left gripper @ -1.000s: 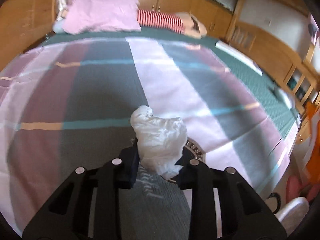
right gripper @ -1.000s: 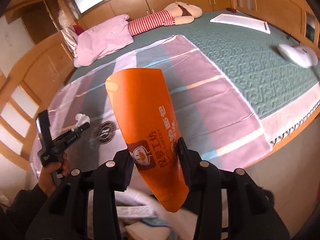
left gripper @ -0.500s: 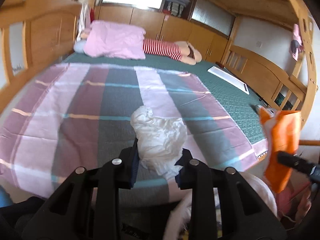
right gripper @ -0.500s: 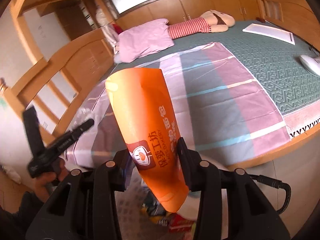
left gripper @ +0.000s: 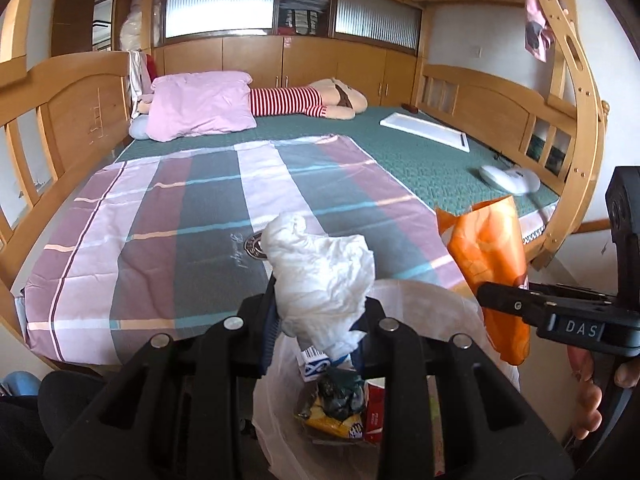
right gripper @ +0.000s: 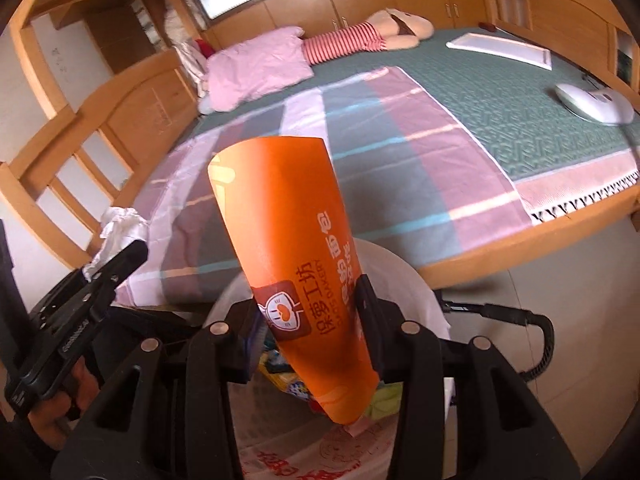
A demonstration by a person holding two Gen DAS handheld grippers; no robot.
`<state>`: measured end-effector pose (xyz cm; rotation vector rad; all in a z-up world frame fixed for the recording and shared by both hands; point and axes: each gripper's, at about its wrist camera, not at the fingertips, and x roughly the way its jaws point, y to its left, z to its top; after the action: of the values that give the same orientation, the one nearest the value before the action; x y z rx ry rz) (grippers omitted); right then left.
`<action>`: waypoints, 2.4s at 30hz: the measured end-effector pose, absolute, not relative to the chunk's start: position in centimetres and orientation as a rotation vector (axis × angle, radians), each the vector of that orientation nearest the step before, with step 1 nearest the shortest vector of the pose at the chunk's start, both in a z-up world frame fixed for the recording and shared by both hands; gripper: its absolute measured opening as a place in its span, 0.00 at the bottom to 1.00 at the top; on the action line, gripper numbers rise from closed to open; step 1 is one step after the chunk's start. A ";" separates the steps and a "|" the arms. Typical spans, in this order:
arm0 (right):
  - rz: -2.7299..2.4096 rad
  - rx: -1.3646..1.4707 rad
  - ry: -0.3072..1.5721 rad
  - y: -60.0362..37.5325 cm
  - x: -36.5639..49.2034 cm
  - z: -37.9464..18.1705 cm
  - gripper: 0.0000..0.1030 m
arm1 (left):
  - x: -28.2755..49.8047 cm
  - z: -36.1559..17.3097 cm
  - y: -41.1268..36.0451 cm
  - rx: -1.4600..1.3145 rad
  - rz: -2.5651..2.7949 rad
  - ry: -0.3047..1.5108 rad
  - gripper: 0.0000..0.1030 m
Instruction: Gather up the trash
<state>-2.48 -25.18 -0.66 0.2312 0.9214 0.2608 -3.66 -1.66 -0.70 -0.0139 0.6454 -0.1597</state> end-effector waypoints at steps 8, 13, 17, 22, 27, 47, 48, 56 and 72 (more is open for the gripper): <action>0.204 0.181 0.876 -26.1 -3.4 0.4 0.71 | -3.9 -1.1 -2.2 -0.013 -0.188 0.676 0.39; 0.185 0.241 0.745 -27.9 -4.4 3.0 0.81 | -4.3 -1.0 -2.4 -0.016 -0.194 0.676 0.67; 0.160 0.235 0.636 -28.1 -5.4 4.6 0.89 | -4.9 -0.2 -2.1 -0.020 -0.147 0.637 0.90; 0.122 0.139 0.533 -26.9 -6.4 5.5 0.96 | -5.5 1.3 -1.7 -0.009 -0.081 0.593 0.96; 0.112 0.019 0.515 -25.1 -6.7 5.2 0.96 | -6.4 2.9 -1.3 0.003 -0.042 0.540 0.96; 0.130 0.003 0.526 -23.9 -6.7 4.8 0.96 | -6.9 3.8 -1.1 0.020 -0.003 0.525 0.96; 0.131 0.002 0.527 -23.9 -6.7 4.8 0.96 | -6.9 3.8 -1.1 0.019 -0.003 0.526 0.96; 0.132 0.001 0.527 -23.8 -6.7 4.8 0.96 | -7.0 3.7 -1.1 0.020 -0.004 0.522 0.96; 0.116 -0.003 0.539 -23.3 -6.7 4.5 0.96 | -7.0 3.6 -1.4 0.019 -0.005 0.523 0.96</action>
<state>-6.68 -23.31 4.51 -0.0031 0.5391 0.1163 -6.99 -1.39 3.65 0.0189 0.5226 -0.0052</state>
